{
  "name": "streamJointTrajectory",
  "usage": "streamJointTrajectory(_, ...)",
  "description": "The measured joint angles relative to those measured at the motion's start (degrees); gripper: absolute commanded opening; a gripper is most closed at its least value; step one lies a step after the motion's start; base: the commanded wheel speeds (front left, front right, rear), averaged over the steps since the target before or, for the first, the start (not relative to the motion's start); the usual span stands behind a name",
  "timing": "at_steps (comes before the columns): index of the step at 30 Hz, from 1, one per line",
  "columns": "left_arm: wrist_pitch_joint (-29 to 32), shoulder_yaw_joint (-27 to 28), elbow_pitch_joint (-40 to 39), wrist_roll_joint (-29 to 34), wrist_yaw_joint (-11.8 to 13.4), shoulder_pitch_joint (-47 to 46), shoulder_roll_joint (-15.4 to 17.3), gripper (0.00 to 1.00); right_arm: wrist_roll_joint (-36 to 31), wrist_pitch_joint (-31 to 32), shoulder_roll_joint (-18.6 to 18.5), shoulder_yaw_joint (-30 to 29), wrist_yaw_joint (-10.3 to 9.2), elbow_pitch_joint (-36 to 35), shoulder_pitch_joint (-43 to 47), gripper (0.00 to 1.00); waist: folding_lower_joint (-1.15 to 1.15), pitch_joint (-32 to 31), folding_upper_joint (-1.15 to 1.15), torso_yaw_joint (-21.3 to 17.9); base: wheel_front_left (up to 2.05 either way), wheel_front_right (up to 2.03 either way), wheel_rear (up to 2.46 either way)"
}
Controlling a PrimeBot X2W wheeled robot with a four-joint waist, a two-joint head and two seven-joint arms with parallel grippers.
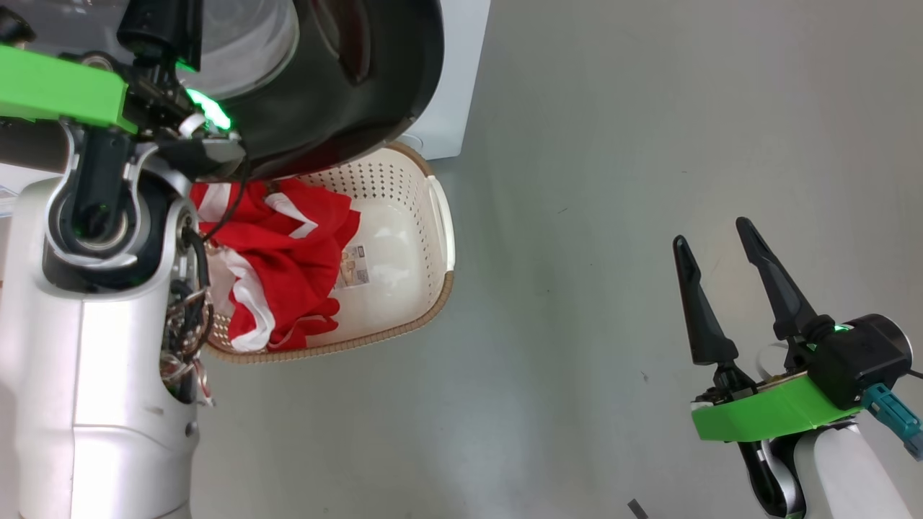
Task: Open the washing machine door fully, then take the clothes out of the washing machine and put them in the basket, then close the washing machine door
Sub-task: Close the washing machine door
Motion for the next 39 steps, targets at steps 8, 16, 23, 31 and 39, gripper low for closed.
streamJointTrajectory(8, 0.03, -0.03, 0.58, -0.13, -0.92, 0.26, -0.04, 0.0, 0.0, 0.0, 0.0, -0.71, 0.0, 0.02, 0.0, 1.0, 0.0, -0.84, 0.0, 1.25, 0.0, 0.0, 0.0)
streamJointTrajectory(16, 0.45, 1.08, -1.26, -2.02, -0.21, 6.36, -0.01, 1.0, 0.0, 0.0, -0.01, -0.97, 0.0, 0.51, 0.01, 1.0, 0.0, -2.62, 0.0, 3.91, 0.0, 0.0, 0.0)
streamJointTrajectory(23, 0.87, 1.21, -4.75, -2.18, 0.18, 12.69, 0.07, 1.0, -0.08, 0.0, -0.01, -1.27, 0.0, 1.09, 0.02, 1.0, 0.0, -4.24, 0.0, 6.64, 0.0, 0.0, 0.0)
streamJointTrajectory(31, -1.96, -0.63, -11.84, 6.42, -6.17, 23.97, 2.77, 1.0, -0.14, 0.0, -0.03, -1.52, 0.0, 1.66, 0.12, 1.0, 0.0, -7.43, 0.0, 9.74, 0.0, 0.0, 0.0)
streamJointTrajectory(39, -14.59, -4.87, -15.82, 29.21, -8.9, 33.77, 7.39, 1.0, -0.52, 0.0, -0.04, -3.1, 0.0, 2.13, 1.36, 1.0, 0.0, -11.22, 0.0, 11.52, 0.0, 0.0, 0.0)
